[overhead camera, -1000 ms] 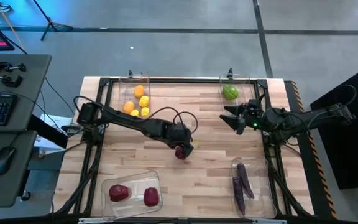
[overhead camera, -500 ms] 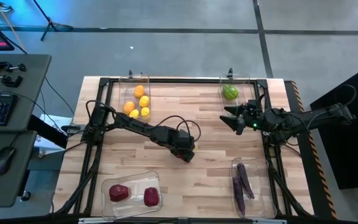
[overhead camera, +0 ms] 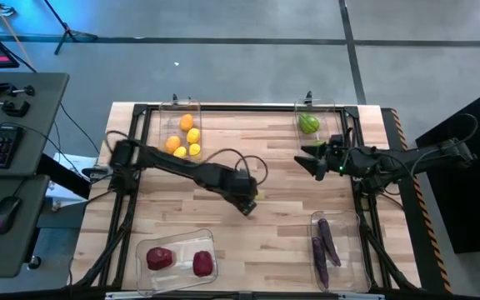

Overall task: Sort produce into baskets
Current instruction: Put the red apple into the bottom left transparent bin

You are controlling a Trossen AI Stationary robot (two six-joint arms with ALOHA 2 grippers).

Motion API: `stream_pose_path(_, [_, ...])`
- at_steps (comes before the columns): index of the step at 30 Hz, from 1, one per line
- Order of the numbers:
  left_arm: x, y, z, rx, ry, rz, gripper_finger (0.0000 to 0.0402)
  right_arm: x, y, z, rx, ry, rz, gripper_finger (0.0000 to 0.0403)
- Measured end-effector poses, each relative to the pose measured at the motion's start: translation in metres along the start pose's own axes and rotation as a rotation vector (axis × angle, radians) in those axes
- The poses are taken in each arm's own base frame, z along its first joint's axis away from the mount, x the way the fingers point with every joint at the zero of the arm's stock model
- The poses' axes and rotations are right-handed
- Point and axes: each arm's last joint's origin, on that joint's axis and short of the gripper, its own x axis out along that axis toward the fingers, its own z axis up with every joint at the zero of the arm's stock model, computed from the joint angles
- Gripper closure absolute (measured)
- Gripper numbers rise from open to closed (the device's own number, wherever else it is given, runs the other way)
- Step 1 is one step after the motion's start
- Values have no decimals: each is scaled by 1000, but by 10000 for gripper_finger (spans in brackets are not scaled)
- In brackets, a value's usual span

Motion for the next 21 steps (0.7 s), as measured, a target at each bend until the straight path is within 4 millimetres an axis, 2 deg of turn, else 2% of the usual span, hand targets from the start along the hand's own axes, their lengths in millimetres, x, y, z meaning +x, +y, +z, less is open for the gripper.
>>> stream_pose_path(2, [-32,-1,-3,62,-72,15,127,1,-2,-2,-4,17,-17,13])
stream_pose_path(7, [-116,0,-24,204,-253,19,128,4,-3,-6,-4,40,-36,13])
stream_pose_path(9, [-148,-1,-38,233,-303,-37,128,6,-2,-8,-10,48,-42,13])
stream_pose_path(12, [-186,-5,-66,248,-315,-175,124,10,-3,-12,-24,69,-56,13])
stream_pose_path(14, [-201,-9,-88,248,-260,-264,117,14,-2,-15,-30,92,-55,13])
stream_pose_path(16, [-208,-12,-115,241,-162,-296,115,17,-2,-18,-38,117,-57,13])
stream_pose_path(21, [-203,-20,-181,166,90,-223,115,24,-3,-26,-60,162,-71,13])
